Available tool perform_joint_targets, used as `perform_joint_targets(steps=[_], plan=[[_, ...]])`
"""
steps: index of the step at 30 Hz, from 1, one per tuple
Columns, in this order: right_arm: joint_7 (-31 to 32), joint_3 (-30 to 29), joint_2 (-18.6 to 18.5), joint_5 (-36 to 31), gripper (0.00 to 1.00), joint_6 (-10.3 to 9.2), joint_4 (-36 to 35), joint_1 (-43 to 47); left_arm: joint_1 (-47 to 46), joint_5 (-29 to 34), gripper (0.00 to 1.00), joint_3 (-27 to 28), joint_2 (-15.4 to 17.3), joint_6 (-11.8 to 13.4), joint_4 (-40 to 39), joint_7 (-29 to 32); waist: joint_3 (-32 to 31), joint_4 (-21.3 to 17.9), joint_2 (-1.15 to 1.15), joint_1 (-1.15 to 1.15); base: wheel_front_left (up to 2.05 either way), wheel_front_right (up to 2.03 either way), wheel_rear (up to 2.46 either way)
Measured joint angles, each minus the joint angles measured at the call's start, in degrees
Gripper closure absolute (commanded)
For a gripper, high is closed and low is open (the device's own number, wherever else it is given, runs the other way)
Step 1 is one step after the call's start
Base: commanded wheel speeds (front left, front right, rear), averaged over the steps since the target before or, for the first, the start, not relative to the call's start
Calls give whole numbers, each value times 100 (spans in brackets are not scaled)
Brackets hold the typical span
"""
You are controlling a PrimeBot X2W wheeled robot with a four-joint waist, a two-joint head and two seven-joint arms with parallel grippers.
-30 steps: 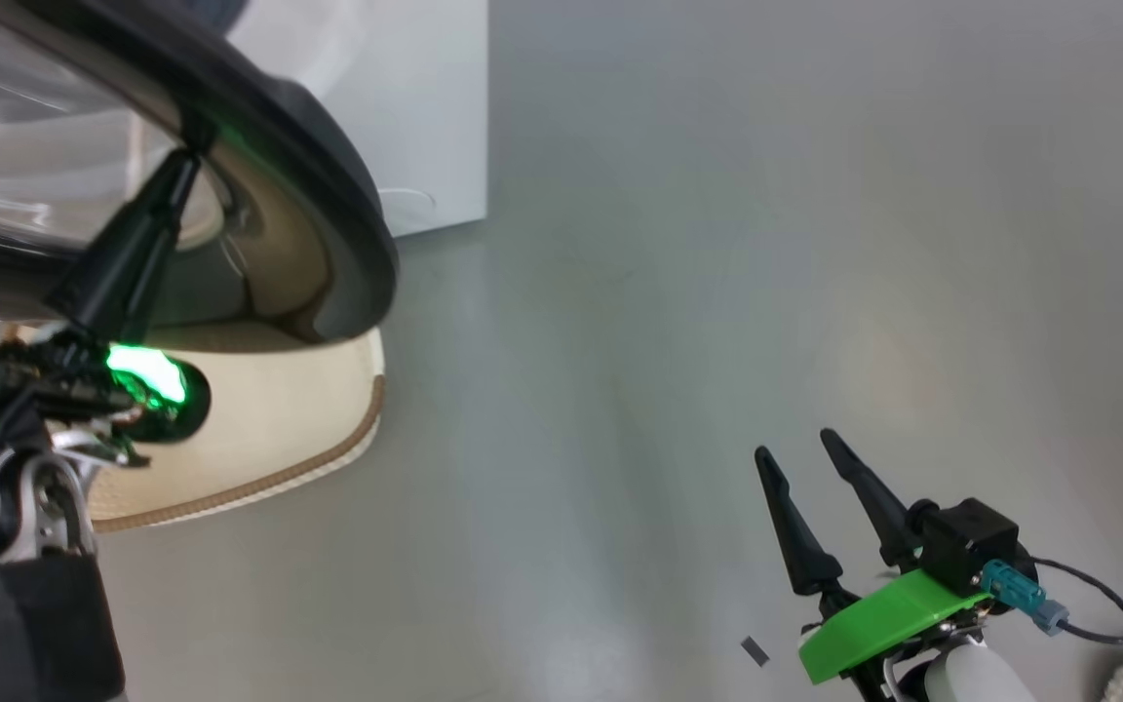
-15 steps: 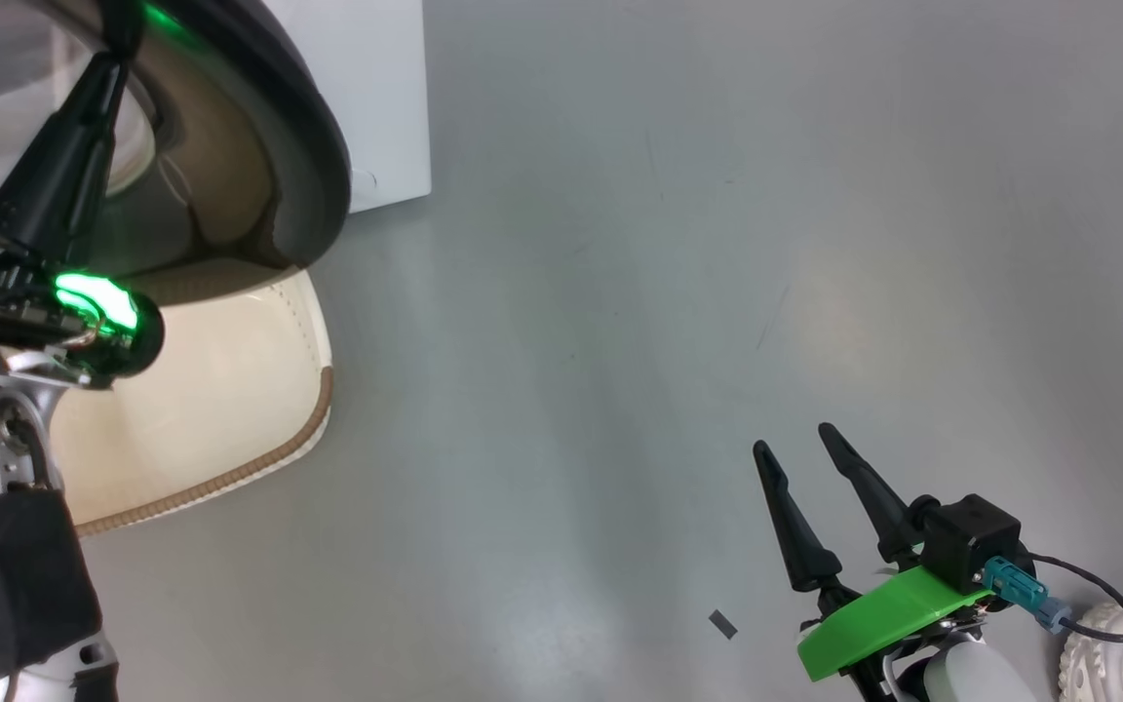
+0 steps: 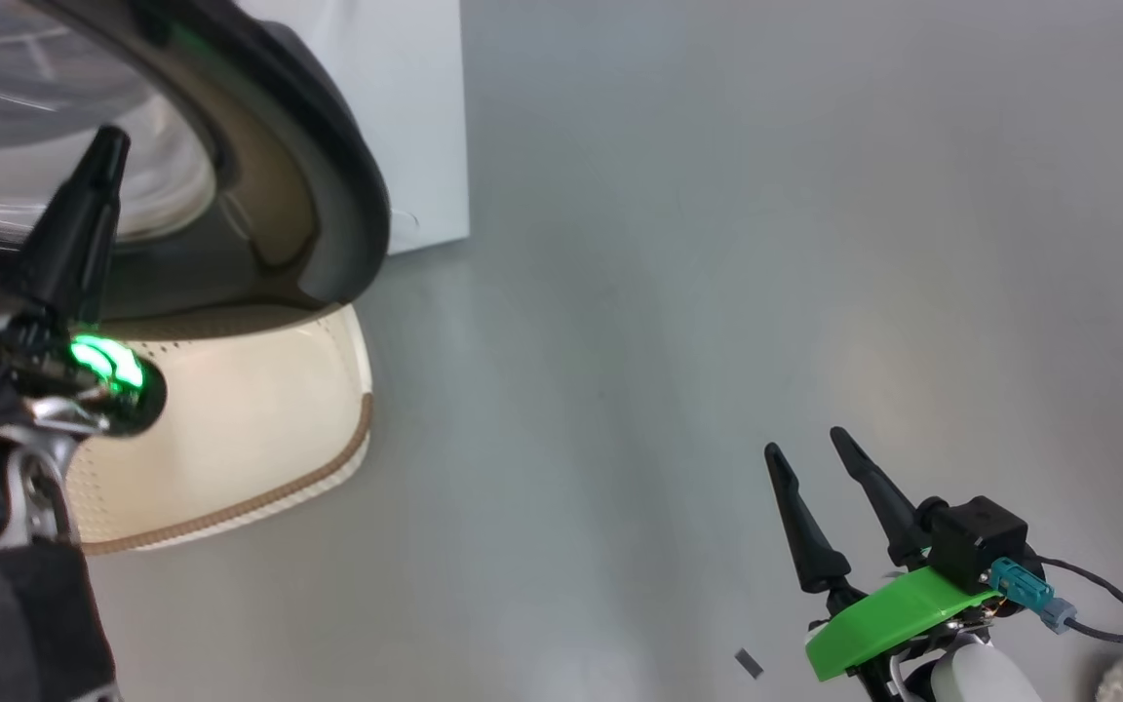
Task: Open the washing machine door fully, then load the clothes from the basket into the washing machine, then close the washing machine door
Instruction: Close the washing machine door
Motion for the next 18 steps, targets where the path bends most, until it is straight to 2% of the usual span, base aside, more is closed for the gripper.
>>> perform_joint_targets(steps=[7, 18], plan=[[0, 3, -1, -43, 0, 0, 102, 27, 464, 126, 100, -63, -4, 0, -158, -611, -346, 176, 0, 0, 0, 0, 0], [0, -1, -2, -102, 0, 0, 234, 276, 1205, 455, 100, -254, -4, 0, -337, -2135, -951, 623, 0, 0, 0, 0, 0]])
